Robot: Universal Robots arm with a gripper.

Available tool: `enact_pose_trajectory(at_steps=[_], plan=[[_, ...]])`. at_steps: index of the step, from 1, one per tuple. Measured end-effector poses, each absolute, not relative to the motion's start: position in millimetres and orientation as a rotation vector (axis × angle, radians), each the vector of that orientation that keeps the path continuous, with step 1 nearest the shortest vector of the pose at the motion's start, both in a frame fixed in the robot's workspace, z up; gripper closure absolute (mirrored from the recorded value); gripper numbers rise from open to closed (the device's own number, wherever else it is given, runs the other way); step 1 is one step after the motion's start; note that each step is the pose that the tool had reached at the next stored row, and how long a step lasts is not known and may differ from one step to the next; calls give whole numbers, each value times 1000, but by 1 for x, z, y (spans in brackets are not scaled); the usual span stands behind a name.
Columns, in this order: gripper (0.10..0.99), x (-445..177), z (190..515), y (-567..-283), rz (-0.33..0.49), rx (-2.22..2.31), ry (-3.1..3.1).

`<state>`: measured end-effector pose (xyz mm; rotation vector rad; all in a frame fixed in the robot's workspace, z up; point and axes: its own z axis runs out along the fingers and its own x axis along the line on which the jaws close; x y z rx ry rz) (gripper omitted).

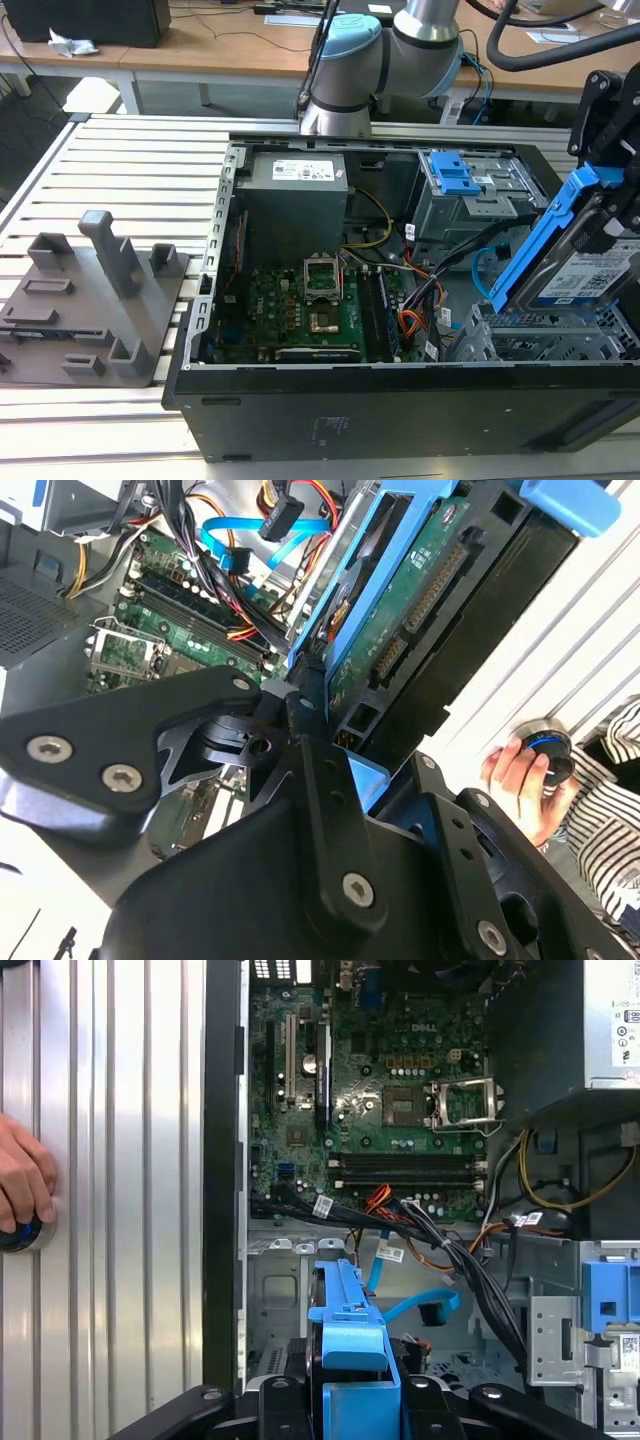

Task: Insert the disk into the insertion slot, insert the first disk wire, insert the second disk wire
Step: 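Insert the disk into the insertion slot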

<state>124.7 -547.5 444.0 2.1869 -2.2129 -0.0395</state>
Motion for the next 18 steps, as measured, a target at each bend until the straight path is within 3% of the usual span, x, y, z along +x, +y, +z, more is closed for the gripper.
enact_pose_trajectory(at_steps=[18], plan=[[722,121,412,-548,-39,2187,-2213]])
